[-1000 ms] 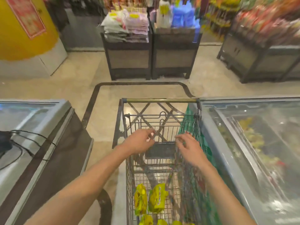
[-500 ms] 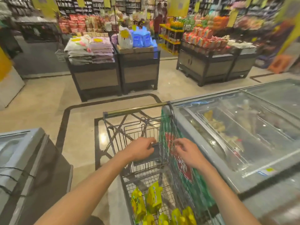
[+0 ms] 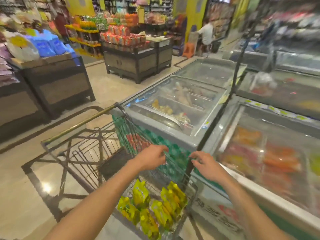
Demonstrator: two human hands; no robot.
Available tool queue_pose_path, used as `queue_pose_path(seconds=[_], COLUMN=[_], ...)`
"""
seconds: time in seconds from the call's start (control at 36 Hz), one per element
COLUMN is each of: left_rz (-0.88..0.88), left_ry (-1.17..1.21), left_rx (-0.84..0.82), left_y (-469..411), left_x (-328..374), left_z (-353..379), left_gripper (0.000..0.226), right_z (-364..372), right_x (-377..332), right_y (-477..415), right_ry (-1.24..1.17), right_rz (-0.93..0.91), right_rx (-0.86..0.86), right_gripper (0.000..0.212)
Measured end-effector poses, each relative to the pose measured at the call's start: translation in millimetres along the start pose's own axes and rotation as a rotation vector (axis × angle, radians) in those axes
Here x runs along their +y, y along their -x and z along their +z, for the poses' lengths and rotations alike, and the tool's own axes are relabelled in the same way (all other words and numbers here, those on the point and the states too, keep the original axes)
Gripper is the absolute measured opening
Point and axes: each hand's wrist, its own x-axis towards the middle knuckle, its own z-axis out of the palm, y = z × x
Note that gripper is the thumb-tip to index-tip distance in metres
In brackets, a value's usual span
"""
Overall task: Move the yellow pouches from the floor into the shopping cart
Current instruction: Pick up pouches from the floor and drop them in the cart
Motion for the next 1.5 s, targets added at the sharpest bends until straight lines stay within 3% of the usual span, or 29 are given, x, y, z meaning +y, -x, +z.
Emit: queue_pose_path(seconds=[0.31,0.53,0.64,0.89,1.17,1.5], left_rz=[0.41,0.682,0.808,1.092,1.275,1.403], left_ry=[-0.089,-0.165,-0.187,-0.268,-0.407,-0.544], left_rx=[-0.18,-0.358,-0.431,-0.511,-0.663,-0.851], left_y=[-13,0,21,110,210,298], left_x=[144,278,352,504,597,647], left_z=[75,147,188,287,402,501], left_gripper=[0.049,0.045,0.053,0.04,0.038,0.043], right_z=[-32,-38,-36,-8,64,138], right_x=[81,143,170,215,229,223], right_y=[169,321,405,603,776,859], right_ry=[-0.214,-0.219,-0.244,-0.273,-0.39,-0.546], right_rz=[0.365,0.62,0.731,0.989,1.262,1.523], right_rx=[0.251,0.408,0.507,0.652,0.742,0.887], right_gripper=[0.034,0.04,0.036,0.029,0.024,0.021])
